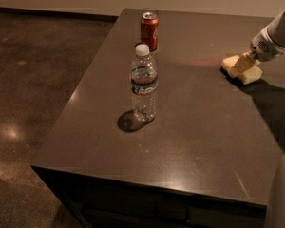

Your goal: Pick sponge

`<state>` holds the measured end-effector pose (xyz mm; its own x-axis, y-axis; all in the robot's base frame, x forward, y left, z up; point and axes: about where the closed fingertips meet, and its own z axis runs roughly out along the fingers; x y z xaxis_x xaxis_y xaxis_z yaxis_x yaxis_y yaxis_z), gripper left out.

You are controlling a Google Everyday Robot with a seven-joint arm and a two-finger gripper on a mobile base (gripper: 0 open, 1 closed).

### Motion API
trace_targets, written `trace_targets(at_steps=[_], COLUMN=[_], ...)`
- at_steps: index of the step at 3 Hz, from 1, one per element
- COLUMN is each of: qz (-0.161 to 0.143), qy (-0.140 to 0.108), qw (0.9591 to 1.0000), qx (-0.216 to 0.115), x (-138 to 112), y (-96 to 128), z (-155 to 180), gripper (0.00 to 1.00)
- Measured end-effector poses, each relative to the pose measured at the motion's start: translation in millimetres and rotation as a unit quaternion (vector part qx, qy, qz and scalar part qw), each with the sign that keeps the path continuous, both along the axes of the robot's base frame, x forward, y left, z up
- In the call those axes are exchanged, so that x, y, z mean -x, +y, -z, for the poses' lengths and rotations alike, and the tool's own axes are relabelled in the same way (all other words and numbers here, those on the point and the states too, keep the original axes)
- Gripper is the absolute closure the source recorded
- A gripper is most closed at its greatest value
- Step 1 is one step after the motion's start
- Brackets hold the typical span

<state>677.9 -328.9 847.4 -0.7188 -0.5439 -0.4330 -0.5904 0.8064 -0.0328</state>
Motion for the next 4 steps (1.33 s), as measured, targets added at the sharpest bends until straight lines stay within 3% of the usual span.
trace_targets(at_steps=[1, 2, 3, 4], qz=[-0.039, -0.096, -0.154, -0.196], qy=[-0.003, -0.004, -0.016, -0.028], qw=[0.9991, 0.9946, 0.9863, 0.9778], qx=[-0.017, -0.039, -0.057, -0.07], x=[10, 28, 43, 53], y=[28, 69, 109, 134], z=[-16, -41, -72, -97], gripper=[0.88, 1.0, 1.0, 1.0])
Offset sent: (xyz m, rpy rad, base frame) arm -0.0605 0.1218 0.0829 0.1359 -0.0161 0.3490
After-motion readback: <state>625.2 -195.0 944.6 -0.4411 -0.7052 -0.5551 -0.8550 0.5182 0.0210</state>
